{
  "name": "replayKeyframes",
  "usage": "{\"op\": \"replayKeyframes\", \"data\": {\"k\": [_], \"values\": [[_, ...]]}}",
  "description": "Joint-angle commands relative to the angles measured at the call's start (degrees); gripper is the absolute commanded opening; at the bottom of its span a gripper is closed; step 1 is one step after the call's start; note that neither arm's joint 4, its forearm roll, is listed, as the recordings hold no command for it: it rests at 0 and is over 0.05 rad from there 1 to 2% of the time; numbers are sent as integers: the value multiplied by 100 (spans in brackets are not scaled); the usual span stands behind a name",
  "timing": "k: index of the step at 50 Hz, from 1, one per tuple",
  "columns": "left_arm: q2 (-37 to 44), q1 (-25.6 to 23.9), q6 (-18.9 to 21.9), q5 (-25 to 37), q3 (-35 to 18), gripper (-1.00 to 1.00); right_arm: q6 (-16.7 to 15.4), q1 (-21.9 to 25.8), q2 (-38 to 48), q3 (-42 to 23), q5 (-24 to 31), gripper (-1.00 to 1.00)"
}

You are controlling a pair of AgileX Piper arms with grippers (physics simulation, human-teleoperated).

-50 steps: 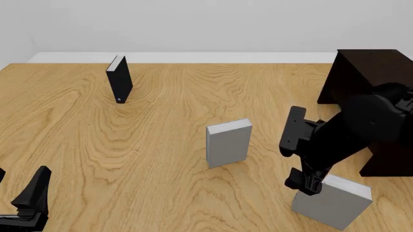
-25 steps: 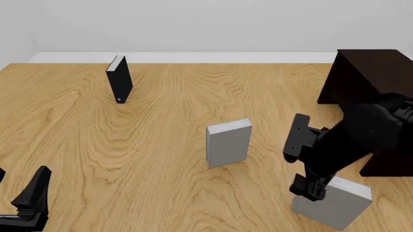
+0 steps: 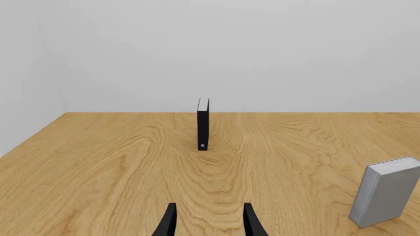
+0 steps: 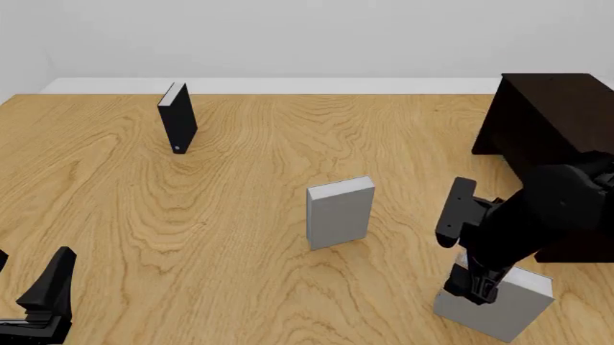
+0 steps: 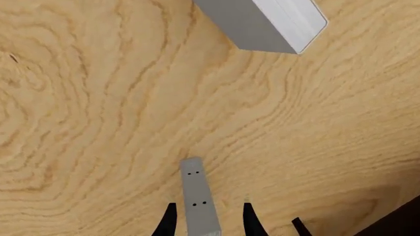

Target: Pick up the book on the right and place it on the cabinet shelf.

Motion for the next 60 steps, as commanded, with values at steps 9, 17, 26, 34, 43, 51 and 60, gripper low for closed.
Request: {"op": "replayKeyframes", "data": {"k": [9, 17, 26, 34, 43, 51, 60], "values": [[0, 0, 0, 0, 0, 100, 101, -45, 16, 151, -126, 100], [0, 0, 0, 0, 0, 100, 228, 68, -7, 161, -96, 100], [0, 0, 0, 0, 0, 100, 523, 304, -74, 103, 136, -100], [0, 0, 0, 0, 0, 100, 470, 222, -158, -24, 320, -100], [0, 0, 0, 0, 0, 100, 220, -23, -311, -391, 685, -100], [0, 0, 0, 0, 0, 100, -102, -148, -534, -797, 943, -100], [0, 0, 0, 0, 0, 100, -377, -196, -725, -1285, 1212, -100]]}}
